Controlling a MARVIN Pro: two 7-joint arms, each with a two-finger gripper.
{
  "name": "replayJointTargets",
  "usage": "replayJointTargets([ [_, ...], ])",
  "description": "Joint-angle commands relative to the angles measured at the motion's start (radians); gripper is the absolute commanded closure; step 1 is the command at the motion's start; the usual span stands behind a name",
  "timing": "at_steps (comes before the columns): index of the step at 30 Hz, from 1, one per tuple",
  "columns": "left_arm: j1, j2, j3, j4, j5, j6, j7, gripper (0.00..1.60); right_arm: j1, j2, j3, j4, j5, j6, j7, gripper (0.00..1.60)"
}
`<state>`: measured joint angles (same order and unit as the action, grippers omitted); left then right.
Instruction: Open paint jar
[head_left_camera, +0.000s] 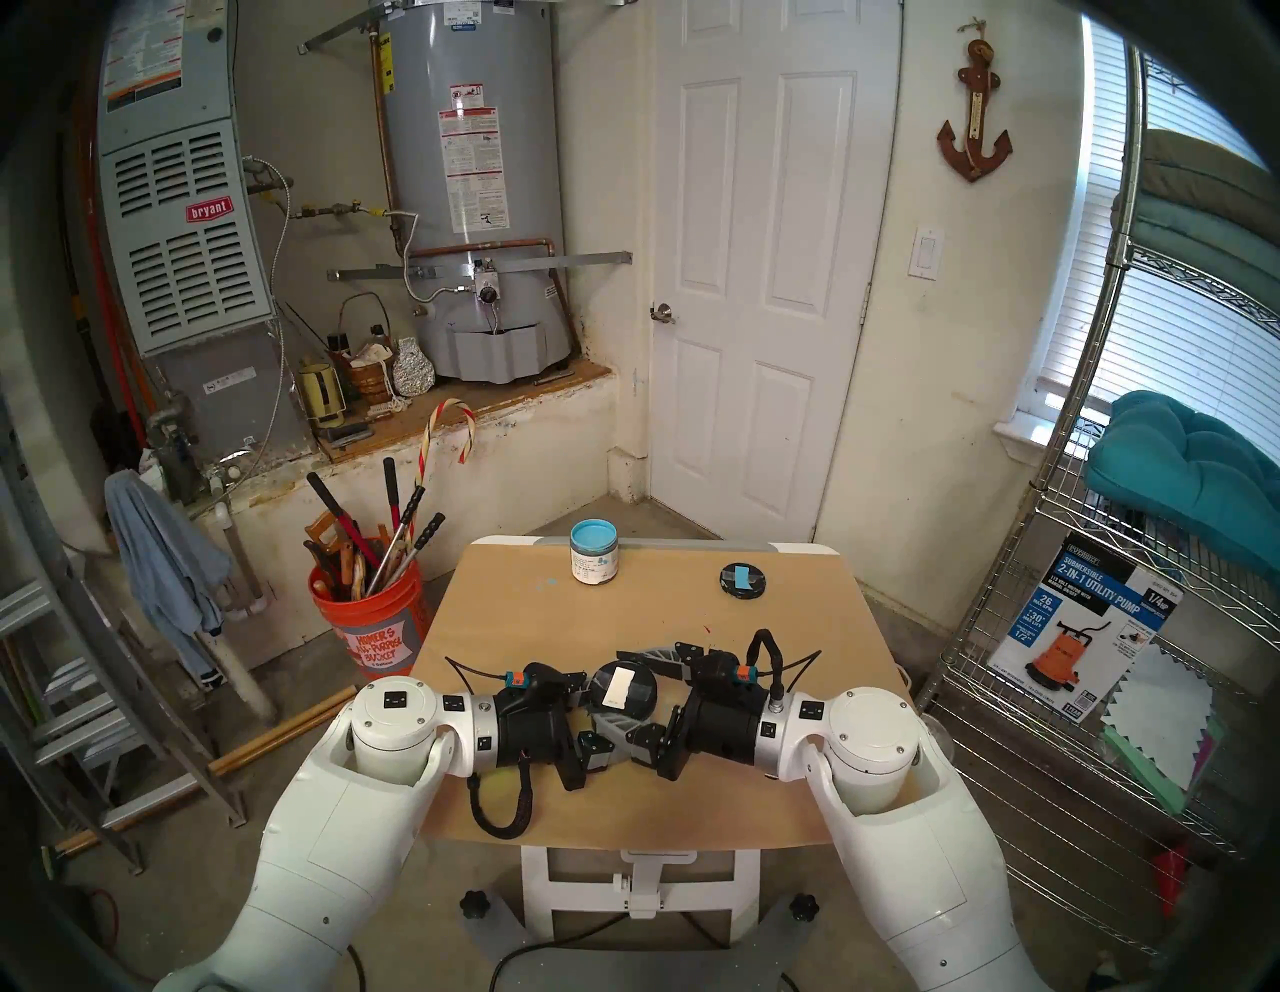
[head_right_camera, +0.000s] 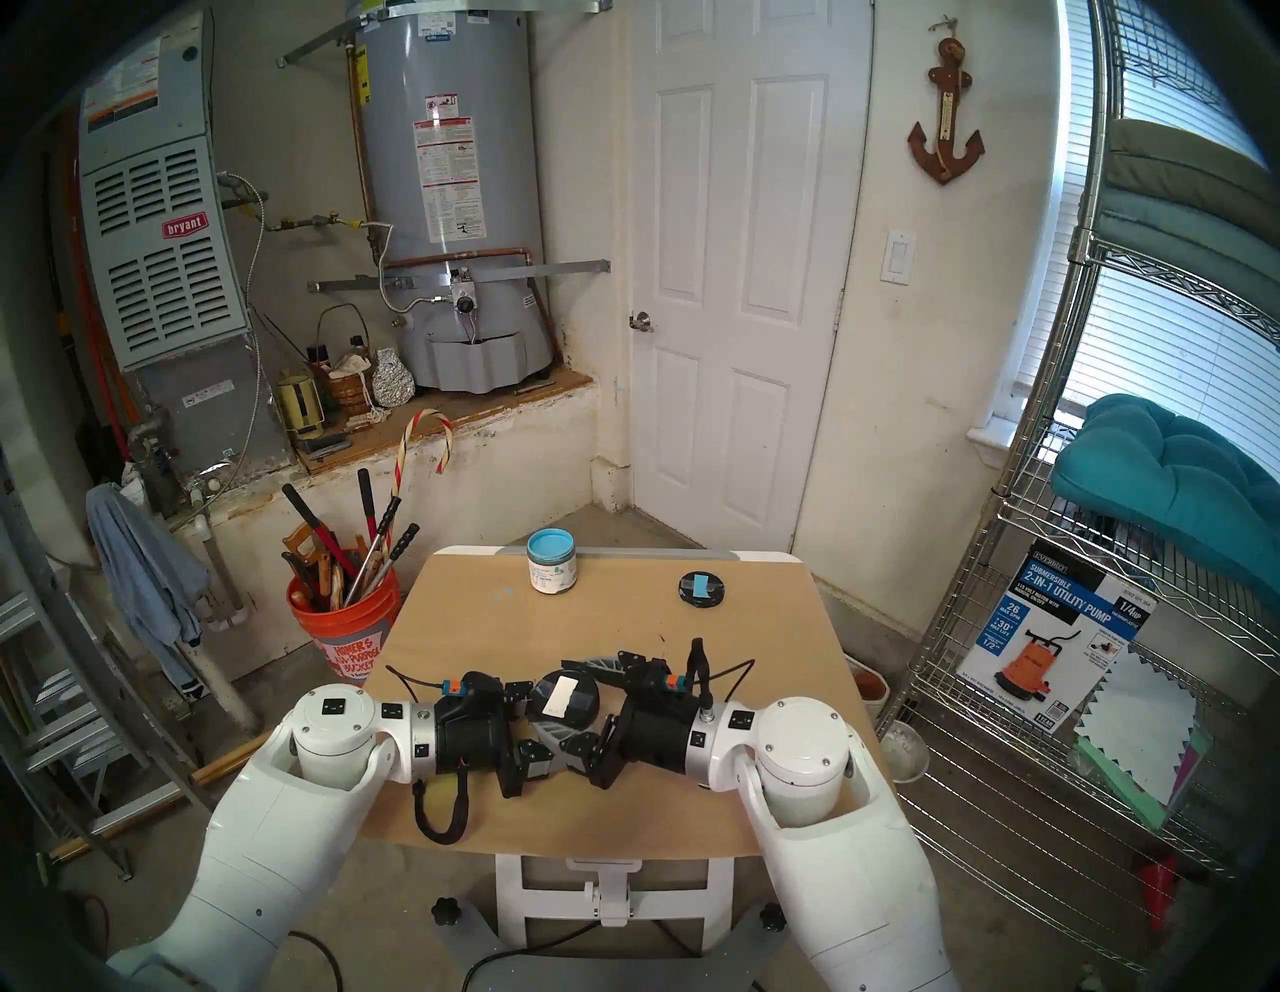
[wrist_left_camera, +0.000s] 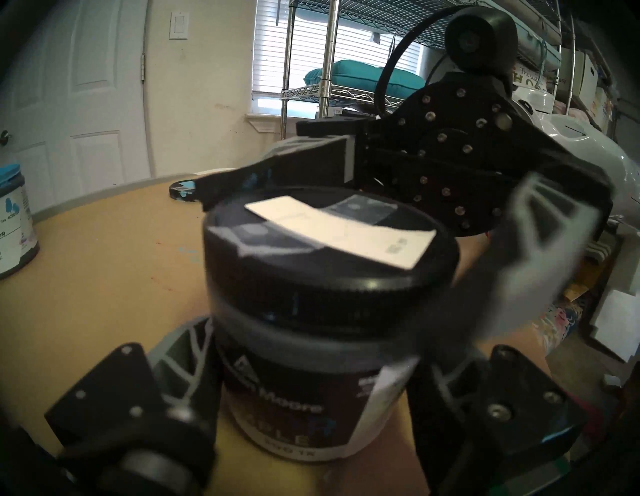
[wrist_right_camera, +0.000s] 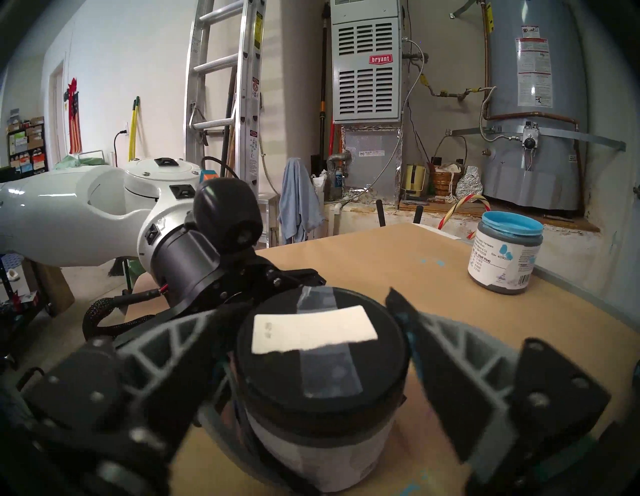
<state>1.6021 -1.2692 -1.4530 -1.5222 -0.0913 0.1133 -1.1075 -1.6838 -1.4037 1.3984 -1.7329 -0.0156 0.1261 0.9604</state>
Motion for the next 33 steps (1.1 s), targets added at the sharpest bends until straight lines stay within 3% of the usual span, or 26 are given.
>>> replayJointTargets([
  [1,-0.010,0.009,-0.007,-0.005,-0.004,0.004,-0.008,1.60,-0.014,-0.012,0.006,-0.040,0.012,-0.005,-0.007,0.00],
  [33,-0.028,0.006,0.000,0.023,0.001,0.003,-0.022,1.60,-0.050,-0.043,0.018,-0.055,0.029,-0.004,-0.038,0.00],
])
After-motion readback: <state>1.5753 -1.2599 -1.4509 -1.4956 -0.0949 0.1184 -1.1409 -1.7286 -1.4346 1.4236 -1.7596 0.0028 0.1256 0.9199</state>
